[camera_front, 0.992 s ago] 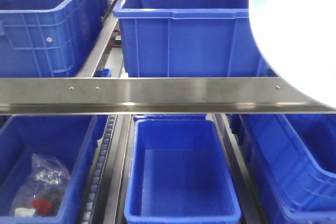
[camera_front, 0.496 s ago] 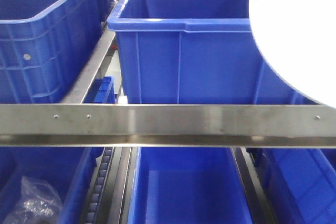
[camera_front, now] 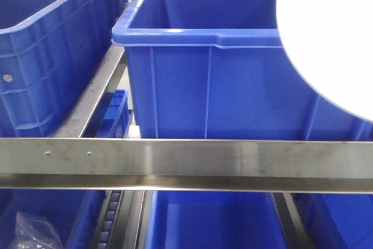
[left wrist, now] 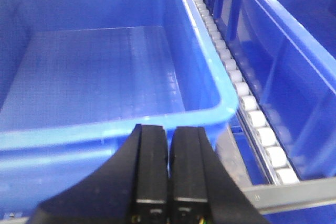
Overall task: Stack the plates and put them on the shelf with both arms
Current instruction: 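Hold the plate stack up while the base drives to the bin shelf, then lower the plate stack into the blue bin and open the right gripper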
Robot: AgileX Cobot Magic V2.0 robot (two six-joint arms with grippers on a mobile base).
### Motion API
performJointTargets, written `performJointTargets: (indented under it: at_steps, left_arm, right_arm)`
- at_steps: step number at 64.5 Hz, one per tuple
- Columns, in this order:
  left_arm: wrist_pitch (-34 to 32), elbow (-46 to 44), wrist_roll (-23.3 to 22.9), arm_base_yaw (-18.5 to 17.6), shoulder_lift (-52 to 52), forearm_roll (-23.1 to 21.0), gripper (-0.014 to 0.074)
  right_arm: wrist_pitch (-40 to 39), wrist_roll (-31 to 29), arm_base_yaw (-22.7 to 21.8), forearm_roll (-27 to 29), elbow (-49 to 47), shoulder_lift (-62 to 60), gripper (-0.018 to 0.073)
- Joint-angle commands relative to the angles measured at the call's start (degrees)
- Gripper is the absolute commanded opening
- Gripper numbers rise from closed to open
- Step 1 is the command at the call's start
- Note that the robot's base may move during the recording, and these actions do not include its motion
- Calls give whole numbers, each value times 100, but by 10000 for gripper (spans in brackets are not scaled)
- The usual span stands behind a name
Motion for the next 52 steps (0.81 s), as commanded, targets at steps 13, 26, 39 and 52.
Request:
performJointTargets:
  at_steps: [13,26,39,52]
  left_arm:
    - [-528,-180,-17,19,30,-10,83]
    - [-528,-180,-17,19,30,-10,83]
    - [-528,-180,-17,19,30,-10,83]
    - [-528,-180,-17,19,30,-10,82]
  right_arm:
    - [-626,-22,-26,62,-181,35,52]
    - [-632,-22,-26,62,-171,90,52]
    - [-765,-22,-26,62,-726,243,52]
    - [-934,-22,-26,62,-1838,1787,52]
